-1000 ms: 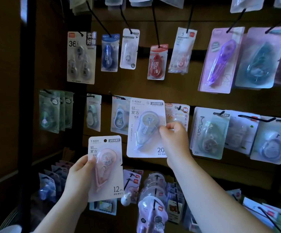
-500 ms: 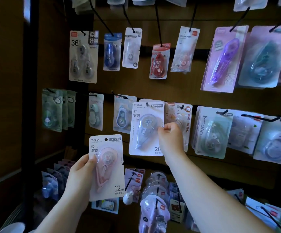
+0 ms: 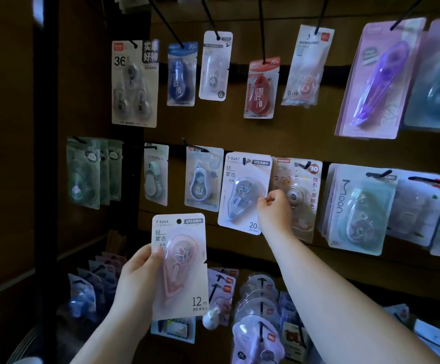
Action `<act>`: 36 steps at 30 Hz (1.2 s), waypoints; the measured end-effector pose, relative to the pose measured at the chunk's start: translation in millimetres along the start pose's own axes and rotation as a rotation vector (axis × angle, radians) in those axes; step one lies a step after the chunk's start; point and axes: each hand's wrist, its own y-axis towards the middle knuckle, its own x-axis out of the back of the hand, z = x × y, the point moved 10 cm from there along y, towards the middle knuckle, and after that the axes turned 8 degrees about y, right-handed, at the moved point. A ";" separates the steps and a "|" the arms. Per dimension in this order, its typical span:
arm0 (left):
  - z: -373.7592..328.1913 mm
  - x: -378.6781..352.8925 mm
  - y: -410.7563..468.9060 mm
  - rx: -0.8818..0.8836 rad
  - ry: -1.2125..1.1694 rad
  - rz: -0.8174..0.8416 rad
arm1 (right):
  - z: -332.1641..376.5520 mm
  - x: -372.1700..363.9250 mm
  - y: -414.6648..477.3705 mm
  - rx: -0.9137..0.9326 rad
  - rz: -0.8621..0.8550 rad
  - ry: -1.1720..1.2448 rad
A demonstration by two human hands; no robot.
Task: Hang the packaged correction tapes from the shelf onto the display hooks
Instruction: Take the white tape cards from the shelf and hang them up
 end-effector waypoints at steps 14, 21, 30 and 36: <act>-22.7 -24.2 -15.8 -0.072 -0.043 0.083 | 3.9 -28.7 -83.4 -0.091 0.341 0.313; -59.2 -52.6 -36.8 -0.212 -0.007 0.211 | 56.7 4.0 -71.5 0.088 0.236 0.303; -85.6 -65.9 -36.2 -0.309 0.041 0.232 | 78.9 18.2 -39.1 0.044 0.163 0.301; -93.4 -67.2 -29.9 -0.309 0.030 0.229 | 78.1 17.6 -26.2 0.050 0.123 0.233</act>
